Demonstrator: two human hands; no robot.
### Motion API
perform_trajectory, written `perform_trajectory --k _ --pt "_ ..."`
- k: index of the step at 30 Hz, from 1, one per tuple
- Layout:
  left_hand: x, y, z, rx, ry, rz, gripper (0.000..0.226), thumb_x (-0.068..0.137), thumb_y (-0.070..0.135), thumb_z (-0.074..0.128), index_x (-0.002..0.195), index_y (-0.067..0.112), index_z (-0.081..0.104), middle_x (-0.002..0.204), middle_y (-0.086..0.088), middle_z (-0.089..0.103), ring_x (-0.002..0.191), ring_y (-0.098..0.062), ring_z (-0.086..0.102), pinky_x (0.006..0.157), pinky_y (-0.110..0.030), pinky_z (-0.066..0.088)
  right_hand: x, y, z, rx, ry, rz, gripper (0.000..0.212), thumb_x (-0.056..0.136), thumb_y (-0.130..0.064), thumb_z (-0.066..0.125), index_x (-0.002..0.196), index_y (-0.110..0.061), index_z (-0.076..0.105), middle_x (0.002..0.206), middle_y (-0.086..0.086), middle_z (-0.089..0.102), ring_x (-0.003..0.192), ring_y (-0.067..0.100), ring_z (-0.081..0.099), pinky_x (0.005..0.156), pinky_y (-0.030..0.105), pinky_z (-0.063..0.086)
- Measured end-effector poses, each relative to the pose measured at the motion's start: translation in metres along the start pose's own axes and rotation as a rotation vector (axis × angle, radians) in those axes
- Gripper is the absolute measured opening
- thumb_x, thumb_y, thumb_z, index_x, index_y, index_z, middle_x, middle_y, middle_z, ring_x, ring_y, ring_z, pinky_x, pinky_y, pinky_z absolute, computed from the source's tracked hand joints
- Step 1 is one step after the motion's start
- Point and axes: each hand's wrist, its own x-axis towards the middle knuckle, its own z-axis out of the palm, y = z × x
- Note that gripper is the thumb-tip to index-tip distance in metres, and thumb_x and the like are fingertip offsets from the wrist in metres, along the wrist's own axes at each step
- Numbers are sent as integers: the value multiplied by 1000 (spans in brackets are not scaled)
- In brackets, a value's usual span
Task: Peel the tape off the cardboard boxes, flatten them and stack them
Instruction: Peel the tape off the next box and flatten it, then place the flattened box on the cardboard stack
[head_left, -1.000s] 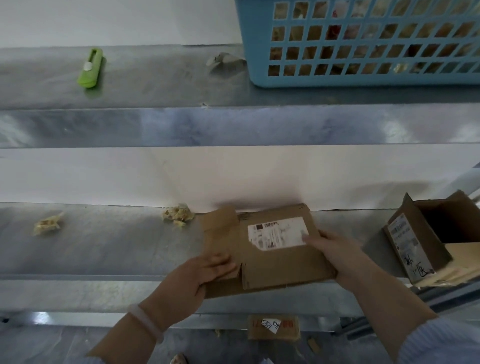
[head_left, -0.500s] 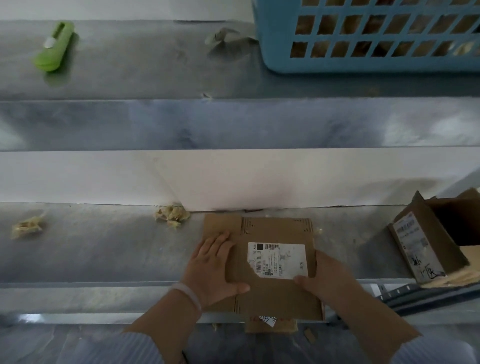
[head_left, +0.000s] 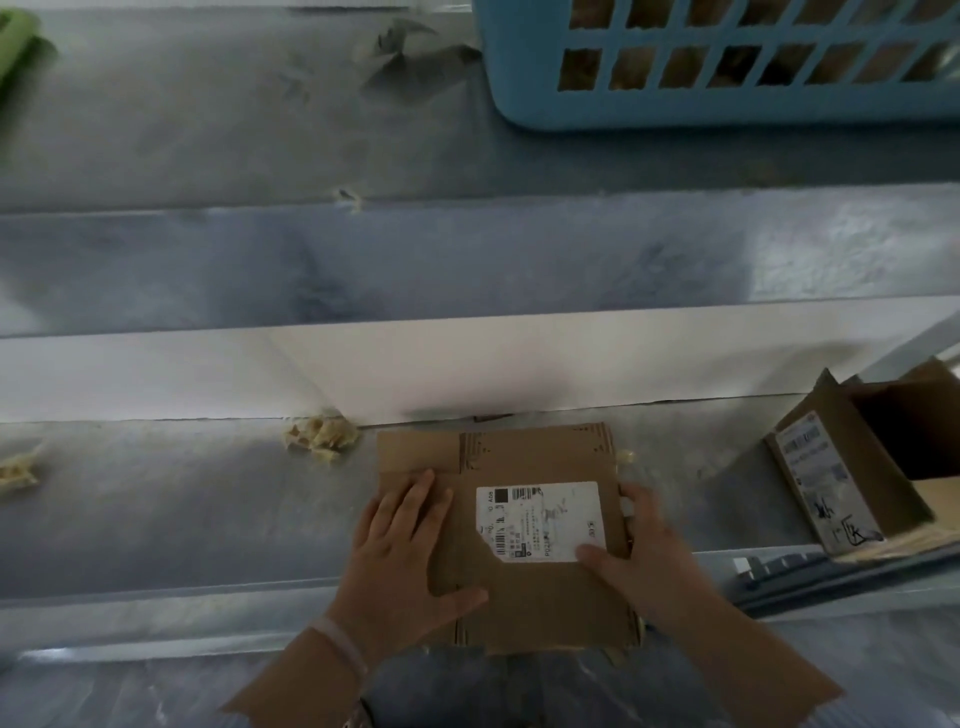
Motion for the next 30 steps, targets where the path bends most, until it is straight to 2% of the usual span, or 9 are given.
perform_trajectory --k 3,8,14,16,18,20,22,26,30 --pt "-9 2 0 -16 14 -43 101 67 93 35 146 29 37 158 0 22 141 -30 26 110 -50 15 -6 2 7 54 -37 -22 74 85 -21 74 135 -38 22 98 -20 60 85 -4 58 67 11 50" --pt "-24 -2 5 12 21 -92 96 70 90 34 144 30 40 156 -2 28 139 -31 31 107 -56 25 -9 -3 17 -53 -87 -63 76 86 -30 72 140 -37 19 102 -23 56 96 5 59 89 30 54" --pt "-7 -1 2 41 -29 -68 98 67 92 29 140 29 42 154 -2 32 141 -27 31 112 -52 14 5 -11 5 -346 -95 -46 76 79 -50 73 138 -30 32 126 -7 57 111 15 57 97 33 50" --pt "1 0 2 50 -44 -72 100 64 94 30 140 30 41 155 -2 30 142 -26 28 112 -53 13 8 -16 2 -534 -57 -112 77 80 -52 69 141 -28 28 132 -4 48 119 16 50 102 35 45" --pt "11 3 1 64 -53 -84 102 64 95 26 143 30 37 157 -2 26 144 -27 24 113 -54 12 14 -21 6 -705 -20 -253 80 87 -51 59 149 -26 15 148 -1 28 135 21 33 112 38 32" --pt "22 5 -1 94 -53 -105 104 65 95 19 149 33 23 160 -1 12 147 -25 10 116 -53 8 26 -25 15 -832 -38 -400 78 91 -54 36 155 -24 4 161 0 4 147 23 8 119 37 9" --pt "31 5 -1 112 -49 -119 107 63 95 3 152 35 8 162 1 -1 148 -22 -2 118 -52 2 42 -25 25 -886 -45 -450 84 82 -63 11 155 -25 -4 163 1 -11 150 20 -11 116 34 -10" --pt "43 2 -1 115 -76 -123 107 57 94 -8 149 39 -12 160 0 -18 147 -21 -16 118 -51 -3 66 -14 35 -906 12 -429 95 77 -79 8 153 -28 -14 162 4 -20 148 20 -20 122 40 -7" --pt "45 1 0 110 -67 -131 107 58 95 -2 150 41 -4 161 -1 -13 147 -21 -13 117 -52 -1 71 -13 36 -895 36 -434 96 77 -83 10 153 -30 -14 162 4 -18 149 22 -17 121 42 -6"
